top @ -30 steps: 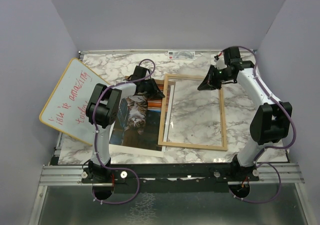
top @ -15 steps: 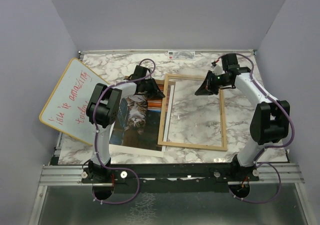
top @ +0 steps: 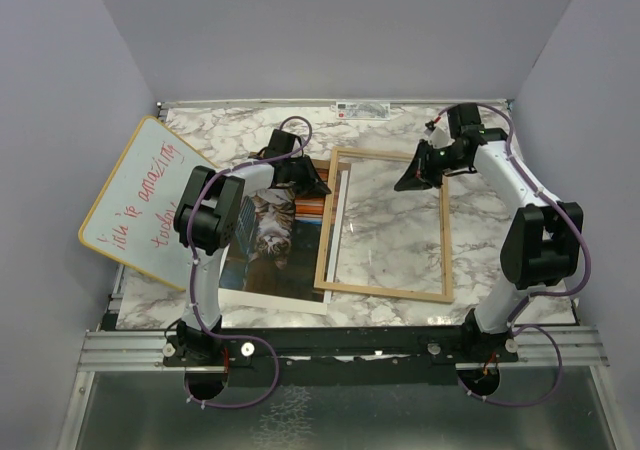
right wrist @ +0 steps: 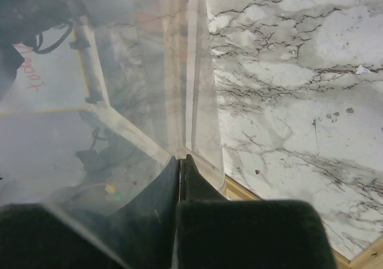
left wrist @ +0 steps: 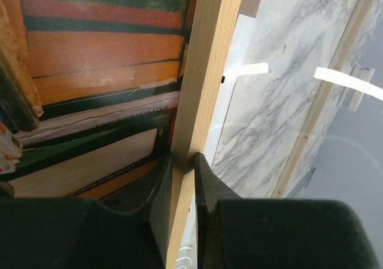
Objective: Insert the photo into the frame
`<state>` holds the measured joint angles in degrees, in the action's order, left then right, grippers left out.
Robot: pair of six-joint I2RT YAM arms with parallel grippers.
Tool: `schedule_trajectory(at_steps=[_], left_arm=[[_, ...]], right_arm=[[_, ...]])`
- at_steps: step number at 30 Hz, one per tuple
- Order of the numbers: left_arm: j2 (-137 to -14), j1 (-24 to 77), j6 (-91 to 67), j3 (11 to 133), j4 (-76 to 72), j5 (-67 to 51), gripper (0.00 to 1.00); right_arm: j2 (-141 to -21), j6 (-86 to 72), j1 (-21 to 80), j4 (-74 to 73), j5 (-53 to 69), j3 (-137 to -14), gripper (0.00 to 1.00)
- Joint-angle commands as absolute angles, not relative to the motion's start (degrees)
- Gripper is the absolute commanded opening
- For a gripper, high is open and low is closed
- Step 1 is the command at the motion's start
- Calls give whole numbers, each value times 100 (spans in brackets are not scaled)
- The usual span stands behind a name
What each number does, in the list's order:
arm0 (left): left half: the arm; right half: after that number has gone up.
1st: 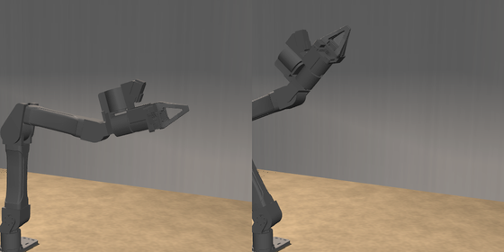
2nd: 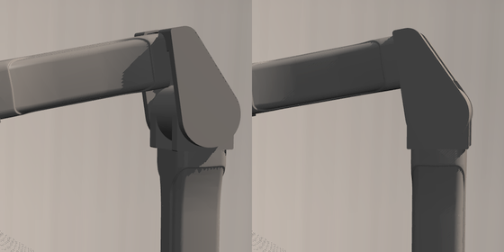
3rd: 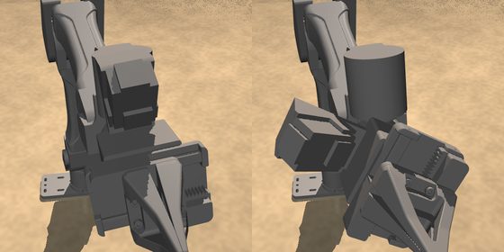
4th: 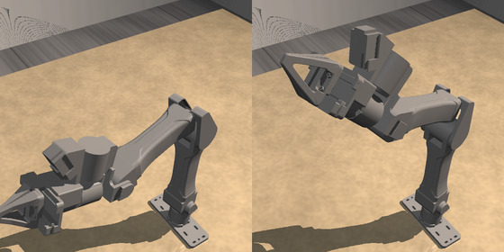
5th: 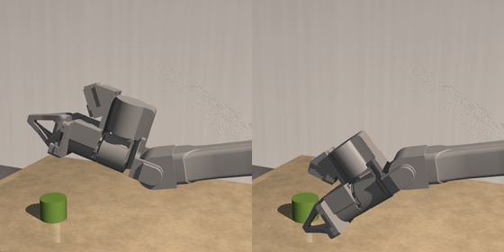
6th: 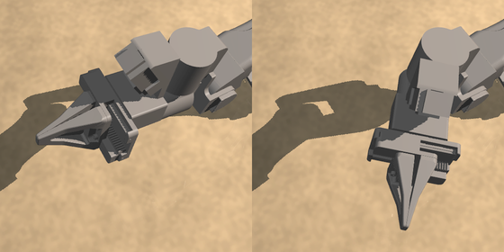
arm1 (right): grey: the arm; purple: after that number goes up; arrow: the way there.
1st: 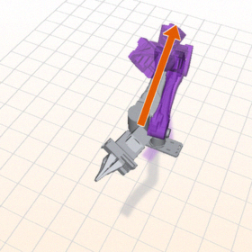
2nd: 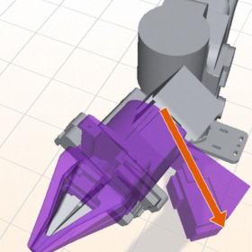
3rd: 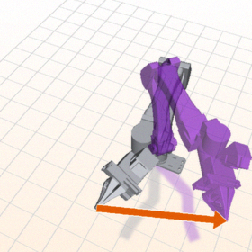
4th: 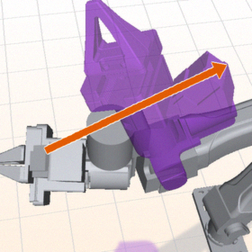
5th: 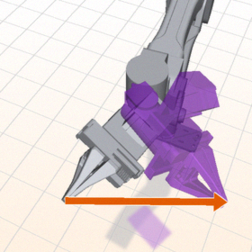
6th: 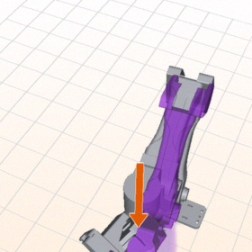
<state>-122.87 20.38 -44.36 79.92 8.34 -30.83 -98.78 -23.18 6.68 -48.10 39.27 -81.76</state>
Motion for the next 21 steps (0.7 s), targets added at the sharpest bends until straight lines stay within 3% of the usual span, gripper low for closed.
schedule_trajectory(at_steps=[1,21], left_arm=[[-12972,2083,-4011,7703,1716,-1843,18],[-13043,2030,-3938,7838,1791,-1637,18]], right_arm=[[-9950,-2015,637,-5318,4144,-8390,1],[-9861,-1994,621,-5460,4534,-8033,1]])
